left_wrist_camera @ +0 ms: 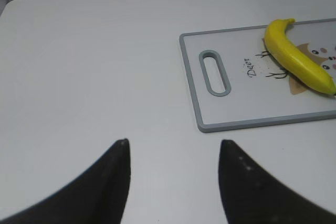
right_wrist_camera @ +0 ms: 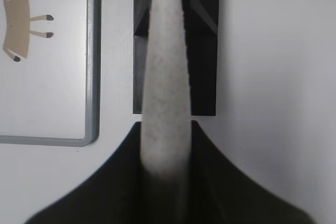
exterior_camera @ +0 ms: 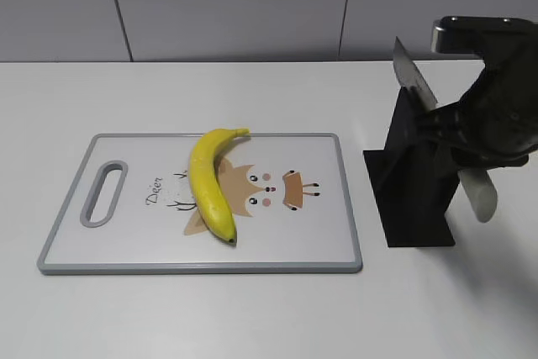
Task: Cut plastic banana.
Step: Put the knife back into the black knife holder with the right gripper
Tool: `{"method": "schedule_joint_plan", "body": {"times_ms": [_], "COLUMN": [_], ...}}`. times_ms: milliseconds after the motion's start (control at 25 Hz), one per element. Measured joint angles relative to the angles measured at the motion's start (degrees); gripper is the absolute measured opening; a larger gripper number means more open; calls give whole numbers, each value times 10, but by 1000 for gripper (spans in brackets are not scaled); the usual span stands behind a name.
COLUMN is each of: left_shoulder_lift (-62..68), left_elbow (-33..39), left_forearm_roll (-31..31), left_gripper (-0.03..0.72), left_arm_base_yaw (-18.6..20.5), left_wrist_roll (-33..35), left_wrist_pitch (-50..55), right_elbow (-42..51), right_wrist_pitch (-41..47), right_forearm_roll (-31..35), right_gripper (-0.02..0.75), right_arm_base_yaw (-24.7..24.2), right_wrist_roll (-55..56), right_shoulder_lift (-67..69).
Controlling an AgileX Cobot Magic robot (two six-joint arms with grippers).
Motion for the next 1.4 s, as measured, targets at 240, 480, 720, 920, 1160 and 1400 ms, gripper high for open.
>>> {"method": "schedule_joint_plan", "body": {"times_ms": [240,480,720,920,1160,1400], "left_shoulder_lift": [0,0,0,0,0,0], "left_elbow": [0,0,0,0,0,0], "left_forearm_roll": [0,0,0,0,0,0], "left_gripper": [521,520,517,509,508,508], "left_arm_base_yaw": [0,0,0,0,0,0], "left_wrist_roll": [0,0,0,0,0,0], "left_wrist_pitch": [-2,-3,-3,-3,-4,-4], "right_elbow": [-3,-3,-3,-2,-6,2], "right_wrist_pitch": [1,2,-10,-3,22,83], "right_forearm_roll": [0,0,12,2,1,47], "right_gripper": [176,197,541,615,613,596], "right_arm_base_yaw": [0,0,2,1,1,1], "right_wrist_roll": [1,0,0,-16,-84,-211], "right_shoulder_lift": [13,13,13,19,-55,-172]}}
